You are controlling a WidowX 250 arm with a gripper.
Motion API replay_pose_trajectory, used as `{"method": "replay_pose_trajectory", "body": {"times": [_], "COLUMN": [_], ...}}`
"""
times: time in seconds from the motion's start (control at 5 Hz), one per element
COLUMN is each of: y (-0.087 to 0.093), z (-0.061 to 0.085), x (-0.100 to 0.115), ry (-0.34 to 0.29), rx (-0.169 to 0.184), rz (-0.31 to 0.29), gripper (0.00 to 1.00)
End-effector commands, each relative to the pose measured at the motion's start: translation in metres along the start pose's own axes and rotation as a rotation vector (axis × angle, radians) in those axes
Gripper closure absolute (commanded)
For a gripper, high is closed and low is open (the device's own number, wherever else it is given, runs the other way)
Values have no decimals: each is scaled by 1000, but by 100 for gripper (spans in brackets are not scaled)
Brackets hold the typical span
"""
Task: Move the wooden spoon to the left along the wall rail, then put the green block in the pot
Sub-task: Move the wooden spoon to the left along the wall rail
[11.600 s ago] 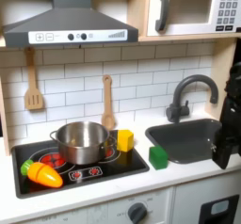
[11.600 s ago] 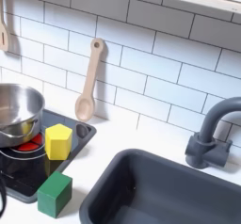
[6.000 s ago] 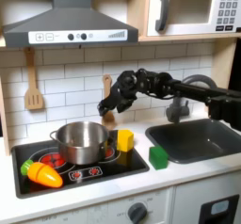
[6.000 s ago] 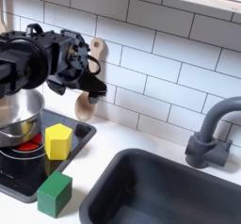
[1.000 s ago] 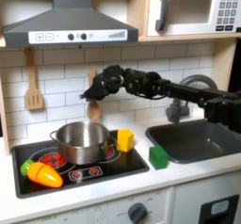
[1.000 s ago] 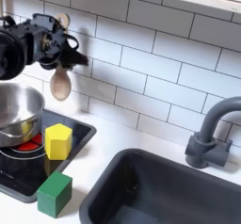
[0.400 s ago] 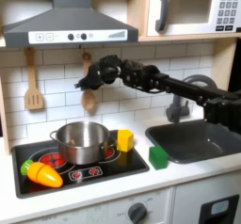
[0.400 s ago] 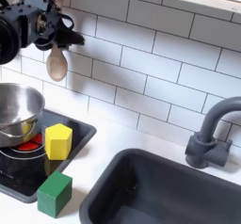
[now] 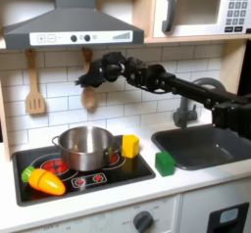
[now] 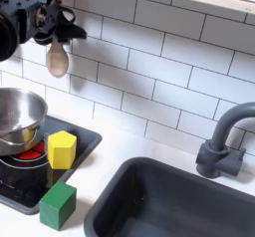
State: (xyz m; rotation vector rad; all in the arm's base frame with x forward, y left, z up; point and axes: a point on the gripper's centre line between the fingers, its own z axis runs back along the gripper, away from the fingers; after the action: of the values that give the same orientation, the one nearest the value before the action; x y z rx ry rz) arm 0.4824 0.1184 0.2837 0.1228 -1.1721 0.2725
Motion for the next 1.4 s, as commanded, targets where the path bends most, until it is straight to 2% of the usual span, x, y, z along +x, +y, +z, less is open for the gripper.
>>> {"method": "replay_pose_trajectory", "body": {"times": [0.0,0.6,1.2], "y": [5,7,8], "z": [-2,-15,-14], "x": [11,10,13], "ry": [-29,-20,-25], "rx": [17,29,26], "rz": [5,12,9], "gripper": [100,100,100]}}
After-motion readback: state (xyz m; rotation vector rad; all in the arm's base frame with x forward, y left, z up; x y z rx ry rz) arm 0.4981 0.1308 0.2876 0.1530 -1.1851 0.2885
